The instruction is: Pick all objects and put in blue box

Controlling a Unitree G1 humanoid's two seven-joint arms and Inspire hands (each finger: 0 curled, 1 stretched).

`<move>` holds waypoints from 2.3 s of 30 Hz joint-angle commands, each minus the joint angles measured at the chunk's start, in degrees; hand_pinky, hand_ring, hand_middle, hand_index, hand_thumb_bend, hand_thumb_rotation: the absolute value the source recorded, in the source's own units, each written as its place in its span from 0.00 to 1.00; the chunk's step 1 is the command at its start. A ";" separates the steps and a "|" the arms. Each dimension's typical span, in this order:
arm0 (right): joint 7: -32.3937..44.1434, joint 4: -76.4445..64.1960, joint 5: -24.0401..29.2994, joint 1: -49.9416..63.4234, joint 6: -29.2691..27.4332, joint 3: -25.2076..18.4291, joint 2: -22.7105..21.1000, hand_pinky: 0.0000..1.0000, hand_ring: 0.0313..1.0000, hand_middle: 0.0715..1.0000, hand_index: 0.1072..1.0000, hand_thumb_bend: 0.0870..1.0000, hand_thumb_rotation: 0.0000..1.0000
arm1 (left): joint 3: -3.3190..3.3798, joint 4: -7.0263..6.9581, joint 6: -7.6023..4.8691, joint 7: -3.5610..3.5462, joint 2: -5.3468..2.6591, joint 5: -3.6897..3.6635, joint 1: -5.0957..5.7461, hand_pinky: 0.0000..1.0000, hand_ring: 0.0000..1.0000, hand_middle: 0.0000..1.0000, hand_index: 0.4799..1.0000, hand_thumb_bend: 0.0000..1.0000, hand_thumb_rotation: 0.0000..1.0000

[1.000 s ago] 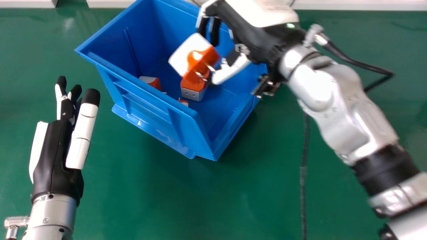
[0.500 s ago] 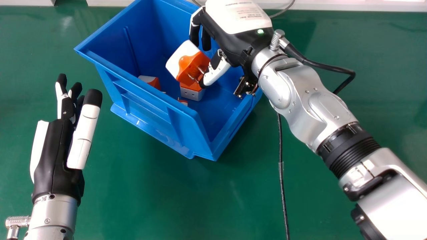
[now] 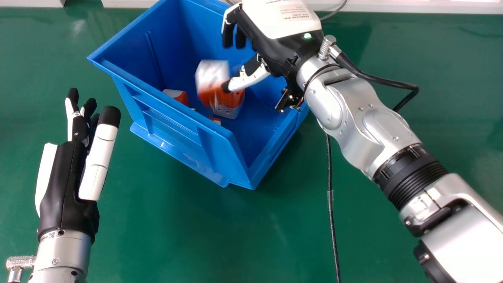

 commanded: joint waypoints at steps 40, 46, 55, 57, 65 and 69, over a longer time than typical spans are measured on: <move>7.97 -59.95 6.64 37.15 5.82 -16.74 -11.32 0.78 0.92 0.97 0.95 0.44 1.00 | 1.74 1.30 0.26 -0.83 1.17 -1.32 -1.85 0.96 0.99 1.00 0.95 0.79 0.93; 3.96 -70.01 7.77 51.57 11.38 -19.73 -3.36 0.79 0.93 0.99 0.98 0.40 1.00 | 2.02 2.12 0.35 -0.99 1.29 -1.60 -2.44 0.95 0.98 1.00 0.95 0.78 0.93; -5.11 -67.98 11.13 61.95 7.04 -21.84 2.70 0.80 0.93 0.98 0.97 0.40 1.00 | 2.35 5.07 -1.25 -1.17 1.50 -1.56 -3.44 0.95 0.98 1.00 0.94 0.77 0.93; -7.26 -65.65 11.56 63.39 5.36 -21.31 3.49 0.80 0.93 0.98 0.96 0.40 1.00 | 2.45 6.61 -2.36 -1.26 1.60 -1.54 -3.83 0.95 0.98 1.00 0.94 0.77 0.93; -8.04 -60.82 18.16 67.73 1.87 -20.83 6.14 0.85 0.98 1.00 0.98 0.41 1.00 | 2.73 14.78 -8.73 -1.50 2.27 -1.34 -5.46 0.94 0.98 1.00 0.93 0.75 0.92; -8.27 -57.92 22.58 67.63 -0.67 -21.99 7.21 0.89 0.99 1.00 1.00 0.45 1.00 | 2.50 16.88 -10.82 -1.09 2.35 -1.09 -5.87 0.94 0.98 1.00 0.94 0.76 0.92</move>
